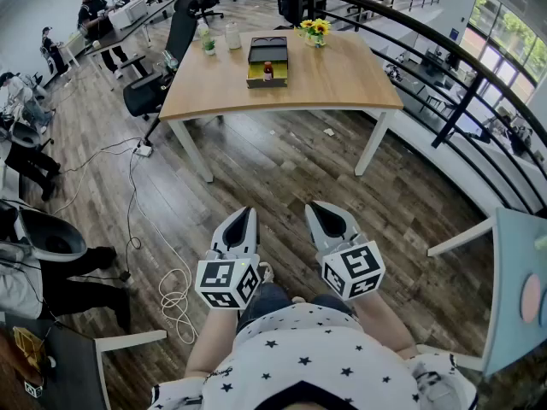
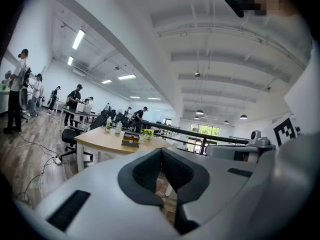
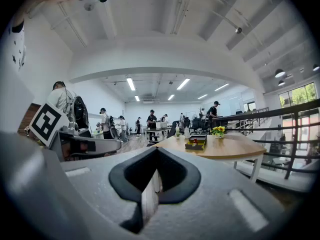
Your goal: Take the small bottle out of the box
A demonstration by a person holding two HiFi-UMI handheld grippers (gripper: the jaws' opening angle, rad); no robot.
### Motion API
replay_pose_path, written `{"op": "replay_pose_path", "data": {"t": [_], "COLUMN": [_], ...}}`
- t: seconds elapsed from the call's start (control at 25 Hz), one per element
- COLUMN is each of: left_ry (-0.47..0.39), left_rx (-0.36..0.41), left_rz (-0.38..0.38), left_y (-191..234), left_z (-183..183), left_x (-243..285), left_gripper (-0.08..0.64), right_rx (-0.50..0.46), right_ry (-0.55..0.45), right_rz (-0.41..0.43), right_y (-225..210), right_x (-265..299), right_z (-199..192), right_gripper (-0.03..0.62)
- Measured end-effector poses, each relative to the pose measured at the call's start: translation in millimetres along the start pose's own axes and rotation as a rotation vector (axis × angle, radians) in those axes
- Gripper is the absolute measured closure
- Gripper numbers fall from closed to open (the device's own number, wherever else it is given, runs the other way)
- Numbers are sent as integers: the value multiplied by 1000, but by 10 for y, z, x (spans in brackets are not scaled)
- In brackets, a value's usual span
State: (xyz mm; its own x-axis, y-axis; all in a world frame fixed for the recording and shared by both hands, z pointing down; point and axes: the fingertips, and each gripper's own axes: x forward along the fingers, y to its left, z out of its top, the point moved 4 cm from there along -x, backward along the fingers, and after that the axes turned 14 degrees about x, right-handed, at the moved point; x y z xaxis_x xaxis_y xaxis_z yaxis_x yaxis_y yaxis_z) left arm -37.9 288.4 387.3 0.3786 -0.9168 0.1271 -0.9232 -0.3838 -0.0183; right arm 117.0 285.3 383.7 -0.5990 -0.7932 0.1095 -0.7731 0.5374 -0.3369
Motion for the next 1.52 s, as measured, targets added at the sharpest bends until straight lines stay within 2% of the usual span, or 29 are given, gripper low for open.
{"op": "replay_pose_path", "data": {"t": [0.72,0.76,0.88,1.2,1.52], "left_ry": [-9,-6,2,19,16], "left_rx": [-9,-10,-12,-10,-3], "left_rz": [20,16,11,20,28], "left_y": [-152,-156,-166,-129,-8], "left_z": [-28,-33,-55,-110,-83], "left_x": [-140,-133,-103,-1,269], "left_gripper": [555,553,518,458,419], "right_rx": [-15,-15,-7,22,44], "right_ry": [43,48,50,51,54], "right_rz": [10,14,18,24,24], "right_y": [7,3,-34,-139,-302], "right_x": [-151,-147,-138,-63,178], "right_z": [-88,-95,-102,-90,-31], "right_gripper": [586,560,555,479,453]}}
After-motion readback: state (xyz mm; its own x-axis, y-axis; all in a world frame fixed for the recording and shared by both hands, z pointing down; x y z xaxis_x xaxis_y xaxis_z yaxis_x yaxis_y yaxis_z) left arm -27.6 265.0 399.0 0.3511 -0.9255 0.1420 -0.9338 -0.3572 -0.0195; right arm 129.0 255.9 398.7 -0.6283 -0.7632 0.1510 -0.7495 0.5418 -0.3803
